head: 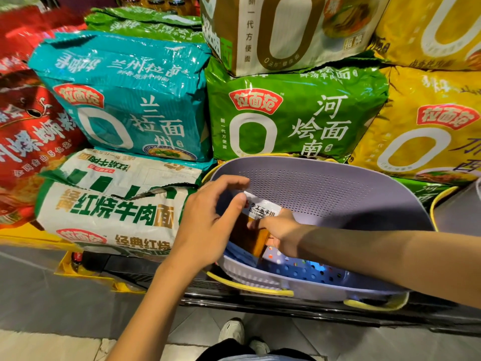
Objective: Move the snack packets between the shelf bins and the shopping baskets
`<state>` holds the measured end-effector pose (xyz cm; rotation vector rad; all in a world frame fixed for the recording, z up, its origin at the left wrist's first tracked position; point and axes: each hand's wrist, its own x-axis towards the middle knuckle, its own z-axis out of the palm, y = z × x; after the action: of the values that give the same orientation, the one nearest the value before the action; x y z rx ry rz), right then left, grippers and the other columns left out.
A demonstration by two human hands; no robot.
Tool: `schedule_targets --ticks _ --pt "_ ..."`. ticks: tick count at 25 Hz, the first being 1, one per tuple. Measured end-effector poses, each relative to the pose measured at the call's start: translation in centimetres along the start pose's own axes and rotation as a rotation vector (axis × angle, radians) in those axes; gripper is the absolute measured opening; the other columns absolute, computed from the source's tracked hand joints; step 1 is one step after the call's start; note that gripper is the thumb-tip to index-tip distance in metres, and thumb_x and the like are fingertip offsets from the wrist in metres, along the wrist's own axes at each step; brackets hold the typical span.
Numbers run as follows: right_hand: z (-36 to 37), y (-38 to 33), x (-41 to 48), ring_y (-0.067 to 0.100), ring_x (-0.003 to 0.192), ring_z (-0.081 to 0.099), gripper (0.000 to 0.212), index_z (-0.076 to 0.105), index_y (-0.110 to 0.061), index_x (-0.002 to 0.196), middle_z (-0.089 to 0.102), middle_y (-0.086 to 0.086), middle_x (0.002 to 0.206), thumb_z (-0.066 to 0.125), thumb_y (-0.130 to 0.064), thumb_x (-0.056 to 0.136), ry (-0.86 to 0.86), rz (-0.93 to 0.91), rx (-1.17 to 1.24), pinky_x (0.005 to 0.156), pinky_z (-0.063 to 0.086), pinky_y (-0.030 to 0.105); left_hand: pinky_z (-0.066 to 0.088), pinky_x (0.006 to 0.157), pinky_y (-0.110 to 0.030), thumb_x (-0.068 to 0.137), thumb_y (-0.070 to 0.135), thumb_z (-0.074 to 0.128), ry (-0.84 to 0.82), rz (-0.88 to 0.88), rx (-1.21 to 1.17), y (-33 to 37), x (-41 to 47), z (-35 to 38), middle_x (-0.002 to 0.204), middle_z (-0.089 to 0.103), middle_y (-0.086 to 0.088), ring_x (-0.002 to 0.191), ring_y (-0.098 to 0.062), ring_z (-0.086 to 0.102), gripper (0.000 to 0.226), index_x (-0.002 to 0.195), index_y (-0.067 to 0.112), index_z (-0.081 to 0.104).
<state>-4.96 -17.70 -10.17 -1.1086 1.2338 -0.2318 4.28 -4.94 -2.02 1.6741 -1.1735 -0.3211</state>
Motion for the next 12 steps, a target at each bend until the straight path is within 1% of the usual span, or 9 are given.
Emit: schedule_targets --ticks 2,3,4,5,6,7,8,10,12 --pt "-0.5 1.2 2.4 0.032 0.09 0.066 0.094 0.059 -0.009 0.106 0.067 0.017 0.099 0.079 -0.02 0.015 -0.024 0.013 -0.077 0.077 0.057 0.05 0.044 0.091 -0.02 0.084 0.046 0.043 0.001 -0.007 0.014 0.0 0.0 0.0 0.108 0.066 0.014 0.105 -0.002 0.058 0.028 0.106 0.038 0.058" --pt "-0.6 1.4 2.6 0.034 0.092 0.065 0.102 0.057 -0.008 0.108 0.066 0.017 0.101 0.075 -0.026 0.009 -0.042 0.02 -0.108 0.076 0.057 0.049 0.044 0.091 -0.02 0.083 0.047 0.043 0.002 -0.01 0.024 0.1 0.1 0.0 0.107 0.066 0.014 0.105 -0.003 0.058 0.029 0.106 0.038 0.058" --pt "-0.8 1.5 2.8 0.034 0.092 0.065 0.102 0.056 -0.008 0.106 0.065 0.017 0.102 0.074 -0.026 0.007 -0.05 0.021 -0.083 0.075 0.058 0.048 0.044 0.09 -0.02 0.083 0.048 0.042 0.002 -0.013 0.036 0.1 0.1 0.0 0.107 0.066 0.013 0.105 -0.003 0.058 0.03 0.106 0.038 0.058" --pt "-0.8 0.5 1.3 0.033 0.09 0.065 0.094 0.057 -0.007 0.101 0.065 0.017 0.1 0.077 -0.02 0.011 -0.047 0.02 -0.054 0.074 0.058 0.047 0.043 0.09 -0.019 0.083 0.048 0.043 0.0 -0.017 0.05 0.2 0.1 -0.1 0.107 0.066 0.014 0.104 -0.003 0.058 0.03 0.106 0.037 0.058" --pt "-0.9 -1.1 -1.0 0.031 0.086 0.066 0.077 0.058 -0.005 0.096 0.067 0.016 0.095 0.082 -0.01 0.023 -0.063 0.012 -0.007 0.072 0.058 0.047 0.043 0.089 -0.018 0.083 0.048 0.044 -0.004 -0.019 0.073 0.3 0.1 -0.1 0.107 0.065 0.014 0.104 -0.003 0.058 0.029 0.106 0.036 0.059" --pt "-0.9 -2.6 -2.7 0.029 0.079 0.065 0.053 0.06 -0.005 0.092 0.067 0.015 0.09 0.08 0.002 0.043 -0.086 0.027 0.018 0.069 0.059 0.044 0.042 0.088 -0.019 0.084 0.046 0.045 -0.012 -0.02 0.101 0.5 0.2 -0.2 0.107 0.065 0.013 0.103 -0.004 0.058 0.029 0.106 0.034 0.059" --pt "-1.3 -3.9 -3.9 0.028 0.075 0.064 0.035 0.062 -0.006 0.092 0.066 0.016 0.09 0.071 0.01 0.062 -0.151 0.037 0.024 0.067 0.058 0.042 0.042 0.088 -0.02 0.085 0.045 0.047 -0.022 -0.019 0.132 0.6 0.3 -0.3 0.107 0.065 0.013 0.103 -0.006 0.058 0.029 0.107 0.032 0.06" --pt "-2.9 -5.9 -5.4 0.028 0.079 0.063 0.034 0.065 -0.004 0.104 0.067 0.019 0.101 0.057 0.015 0.076 -0.261 -0.003 0.015 0.071 0.056 0.042 0.044 0.089 -0.026 0.084 0.048 0.045 -0.044 -0.015 0.206 0.8 0.3 -0.4 0.109 0.066 0.01 0.104 -0.009 0.059 0.038 0.112 0.028 0.061" --pt "-4.2 -7.2 -6.7 0.027 0.081 0.064 0.043 0.061 -0.004 0.117 0.065 0.019 0.111 0.055 0.016 0.079 -0.26 -0.042 0.041 0.07 0.056 0.043 0.045 0.093 -0.033 0.082 0.053 0.04 -0.064 0.003 0.28 1.1 0.3 -0.5 0.115 0.065 0.007 0.108 -0.013 0.058 0.049 0.117 0.026 0.06"
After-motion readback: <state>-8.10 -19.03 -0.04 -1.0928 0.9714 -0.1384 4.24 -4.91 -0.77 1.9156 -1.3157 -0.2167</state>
